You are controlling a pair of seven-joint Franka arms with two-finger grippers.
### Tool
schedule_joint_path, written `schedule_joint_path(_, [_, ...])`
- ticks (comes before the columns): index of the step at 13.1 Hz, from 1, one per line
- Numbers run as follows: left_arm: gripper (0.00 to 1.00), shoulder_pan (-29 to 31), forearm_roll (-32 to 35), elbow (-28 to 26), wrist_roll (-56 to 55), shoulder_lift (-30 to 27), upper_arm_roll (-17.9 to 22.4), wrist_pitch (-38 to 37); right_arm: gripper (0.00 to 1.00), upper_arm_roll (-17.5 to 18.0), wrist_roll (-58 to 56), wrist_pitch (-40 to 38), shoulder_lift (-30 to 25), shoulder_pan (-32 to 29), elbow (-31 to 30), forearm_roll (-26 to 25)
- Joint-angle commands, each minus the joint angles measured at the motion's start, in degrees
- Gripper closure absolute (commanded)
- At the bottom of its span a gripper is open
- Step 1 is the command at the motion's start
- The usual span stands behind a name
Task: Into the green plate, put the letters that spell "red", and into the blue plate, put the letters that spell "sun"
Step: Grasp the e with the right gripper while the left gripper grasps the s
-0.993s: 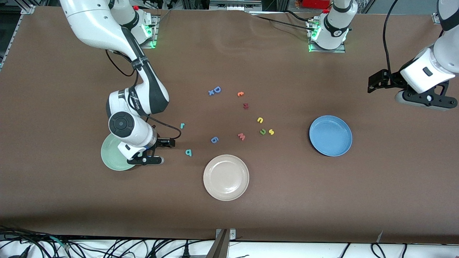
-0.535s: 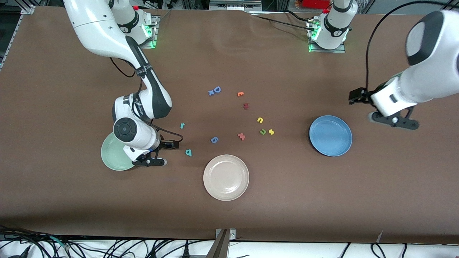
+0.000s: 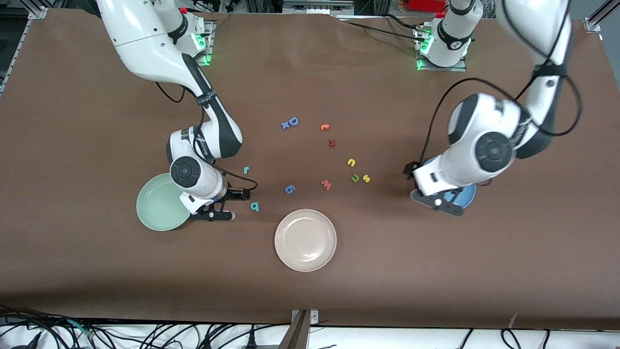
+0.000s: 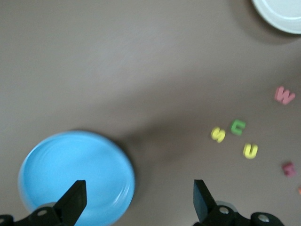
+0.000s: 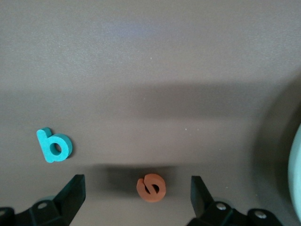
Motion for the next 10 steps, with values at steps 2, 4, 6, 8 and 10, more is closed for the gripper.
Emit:
schedule_joint_path(2, [0.0,-1.93,-1.03,0.82,4.07,4.06,-3.64,3.71,0.05,-0.24,0.19,2.33,-0.45,0.14,-1.46,0.62])
schedule_joint_path(4, [0.0,-2.11,-0.59,-0.5,4.34,5.03,-6.02,6.78,0.08,-0.24,0.19,2.59,-0.37,0.14,-1.46,0.53])
schedule_joint_path(6, [0.0,-2.29,-0.15,-4.18,7.39,5.03,-6.56,10.73,0.15,-0.24,0.19,2.6,-0.01,0.14,-1.64,0.45])
schedule_joint_path(8, [0.0,-2.2,-0.15,-6.04,12.06,5.64,-6.56,14.16,0.19,-0.24,0.1,2.6,-0.01,0.14,-2.16,0.27])
schedule_joint_path(10, [0.0,-2.37,-0.15,-11.64,12.25,5.82,-6.56,23.35,0.24,-0.33,0.01,2.6,-0.01,0.14,-2.78,0.18])
